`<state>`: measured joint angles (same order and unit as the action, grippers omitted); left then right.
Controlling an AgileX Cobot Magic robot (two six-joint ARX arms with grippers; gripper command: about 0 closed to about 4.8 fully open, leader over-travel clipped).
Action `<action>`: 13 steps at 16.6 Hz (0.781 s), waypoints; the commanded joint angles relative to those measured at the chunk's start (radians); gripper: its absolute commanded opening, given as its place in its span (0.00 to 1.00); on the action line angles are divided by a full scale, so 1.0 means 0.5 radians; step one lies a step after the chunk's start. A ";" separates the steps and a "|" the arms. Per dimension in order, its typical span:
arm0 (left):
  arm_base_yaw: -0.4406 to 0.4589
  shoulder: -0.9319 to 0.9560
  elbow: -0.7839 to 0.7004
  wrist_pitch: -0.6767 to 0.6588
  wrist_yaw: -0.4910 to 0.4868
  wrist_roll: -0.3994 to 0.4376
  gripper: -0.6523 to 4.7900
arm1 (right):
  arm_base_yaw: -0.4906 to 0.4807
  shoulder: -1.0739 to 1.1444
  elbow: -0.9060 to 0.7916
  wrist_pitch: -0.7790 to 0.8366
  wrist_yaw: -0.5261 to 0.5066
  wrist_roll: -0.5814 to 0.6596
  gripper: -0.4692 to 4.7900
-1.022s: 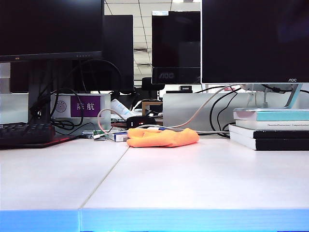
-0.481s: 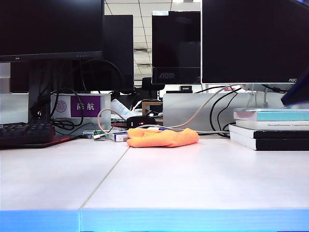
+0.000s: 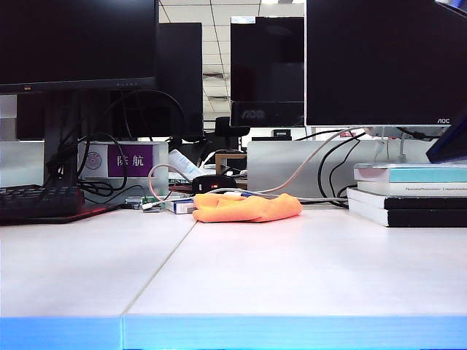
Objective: Wipe the table from back to front using the rag.
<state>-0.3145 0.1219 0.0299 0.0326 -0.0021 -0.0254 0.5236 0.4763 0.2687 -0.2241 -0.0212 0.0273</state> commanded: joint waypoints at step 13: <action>0.468 -0.243 -0.043 -0.431 0.035 0.104 0.12 | 0.002 -0.005 0.011 -0.013 0.001 0.005 0.09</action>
<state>-0.0792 0.0021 0.0097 -0.1635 0.0181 0.0280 0.5236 0.4755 0.2687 -0.2379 -0.0219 0.0273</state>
